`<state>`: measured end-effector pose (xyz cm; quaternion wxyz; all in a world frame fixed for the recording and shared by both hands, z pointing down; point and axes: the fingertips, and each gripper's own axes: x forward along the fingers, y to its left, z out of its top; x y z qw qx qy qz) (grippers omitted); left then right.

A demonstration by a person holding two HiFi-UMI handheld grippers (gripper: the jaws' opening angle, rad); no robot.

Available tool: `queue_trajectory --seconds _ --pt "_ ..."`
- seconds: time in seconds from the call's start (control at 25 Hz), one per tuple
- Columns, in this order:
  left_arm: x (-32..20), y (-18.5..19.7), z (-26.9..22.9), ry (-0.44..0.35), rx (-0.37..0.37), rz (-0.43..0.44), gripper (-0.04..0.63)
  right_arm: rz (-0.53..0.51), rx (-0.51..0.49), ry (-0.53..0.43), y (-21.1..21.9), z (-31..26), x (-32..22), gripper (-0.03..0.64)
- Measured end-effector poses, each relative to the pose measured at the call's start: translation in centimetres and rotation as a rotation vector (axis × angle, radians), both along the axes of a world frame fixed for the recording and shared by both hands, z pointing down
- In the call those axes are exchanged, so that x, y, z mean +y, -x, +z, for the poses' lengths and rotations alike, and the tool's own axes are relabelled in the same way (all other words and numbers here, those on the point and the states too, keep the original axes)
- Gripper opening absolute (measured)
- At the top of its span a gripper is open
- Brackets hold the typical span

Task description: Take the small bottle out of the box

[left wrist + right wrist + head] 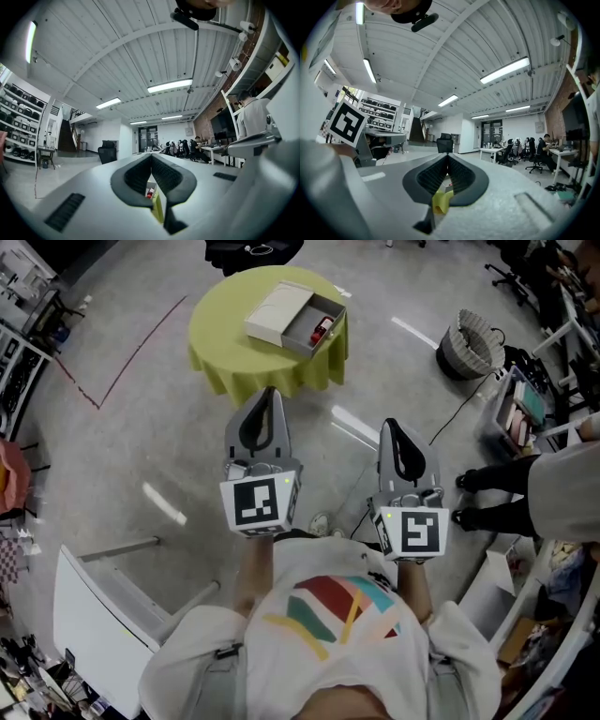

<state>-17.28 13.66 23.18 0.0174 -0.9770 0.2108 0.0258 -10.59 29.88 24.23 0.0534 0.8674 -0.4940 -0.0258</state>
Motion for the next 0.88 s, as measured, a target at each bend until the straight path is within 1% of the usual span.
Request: queue_trajectory --seconds 0.2,0.28,0.4,0.6,0.72,0.84,0.88 --pt "-2.3 0.7 0.0 0.015 0.016 -0.022 0.014 0.016 0.03 0.011 0.2 -0.2 -1.5 0.003" --pt "-3.1 0.6 0.4 0.041 0.017 -0.023 0.015 0.016 0.035 0.018 0.1 -0.2 -1.8 0.003" --pt "-3.8 0.2 0.3 0.079 0.063 -0.008 0.014 0.015 0.048 0.024 -0.2 -0.3 -2.0 0.003" --pt "-4.3 -0.4 -0.1 0.056 0.085 -0.025 0.015 0.013 0.059 0.003 -1.6 -0.9 -2.4 0.003" --pt "-4.5 -0.9 -0.3 0.075 0.109 -0.011 0.015 -0.01 0.071 -0.017 -2.5 -1.3 -3.4 0.003" --pt "-4.7 -1.7 -1.1 0.051 0.14 -0.012 0.015 -0.04 0.078 -0.053 -3.6 -1.7 -4.6 0.003" --pt "-4.9 -2.0 -1.1 0.044 0.139 -0.019 0.015 -0.054 0.076 -0.062 -3.9 -1.6 -5.0 0.003"
